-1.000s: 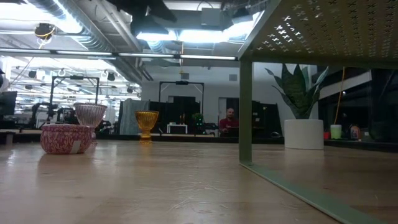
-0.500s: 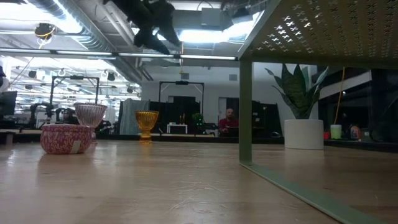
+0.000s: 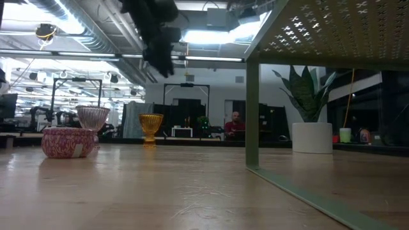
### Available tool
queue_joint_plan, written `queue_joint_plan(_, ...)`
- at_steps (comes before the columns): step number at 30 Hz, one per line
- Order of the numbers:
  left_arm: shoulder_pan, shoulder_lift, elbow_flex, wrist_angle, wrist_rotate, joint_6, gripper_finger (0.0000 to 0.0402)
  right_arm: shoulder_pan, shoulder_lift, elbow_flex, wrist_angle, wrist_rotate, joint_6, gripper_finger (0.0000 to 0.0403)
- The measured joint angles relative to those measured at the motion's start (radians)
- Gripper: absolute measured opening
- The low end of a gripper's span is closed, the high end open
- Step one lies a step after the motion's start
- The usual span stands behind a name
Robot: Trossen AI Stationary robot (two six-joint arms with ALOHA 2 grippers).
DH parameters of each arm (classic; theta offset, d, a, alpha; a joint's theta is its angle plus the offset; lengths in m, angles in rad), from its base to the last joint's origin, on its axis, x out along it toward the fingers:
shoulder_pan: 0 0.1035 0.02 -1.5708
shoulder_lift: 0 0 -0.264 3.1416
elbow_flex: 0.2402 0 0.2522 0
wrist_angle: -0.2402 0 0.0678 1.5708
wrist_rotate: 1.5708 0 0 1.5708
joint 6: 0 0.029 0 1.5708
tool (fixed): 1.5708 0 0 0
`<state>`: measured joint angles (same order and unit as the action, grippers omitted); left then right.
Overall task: Pick & Place candle stick holders
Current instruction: Move the brown glass candle holder to the center of the table
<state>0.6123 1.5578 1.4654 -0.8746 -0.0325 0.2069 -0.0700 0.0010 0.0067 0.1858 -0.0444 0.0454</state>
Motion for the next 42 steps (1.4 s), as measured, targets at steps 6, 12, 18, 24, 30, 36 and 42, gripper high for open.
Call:
queue_joint_plan(6,-0.013,0.0,-0.007,-0.176,0.044,0.086,0.0334,0.0,0.0,0.0,-0.072,0.0,0.017,0.0383)
queue_joint_plan(12,-0.018,-0.002,-0.05,-0.195,0.06,0.121,0.0334,0.0,0.0,0.0,-0.105,0.0,0.037,0.0383)
queue_joint_plan(18,-0.034,-0.001,-0.139,-0.182,0.05,0.162,0.0334,0.0,0.0,0.0,-0.12,0.0,0.102,0.0383)
queue_joint_plan(24,-0.072,-0.001,-0.211,-0.094,-0.031,0.254,0.0334,0.0,0.001,0.0,-0.161,0.0,0.133,0.0383)
queue_joint_plan(30,-0.09,-0.002,-0.272,0.016,-0.037,0.26,0.0333,0.0,0.003,0.0,-0.157,0.0,0.131,0.0383)
queue_joint_plan(36,-0.089,0.0,-0.328,0.079,-0.054,0.241,0.0333,0.0,0.003,0.0,-0.157,0.0,0.131,0.0383)
queue_joint_plan(42,-0.089,0.0,-0.379,0.144,-0.071,0.225,0.0333,0.0,0.003,0.0,-0.157,0.0,0.131,0.0383)
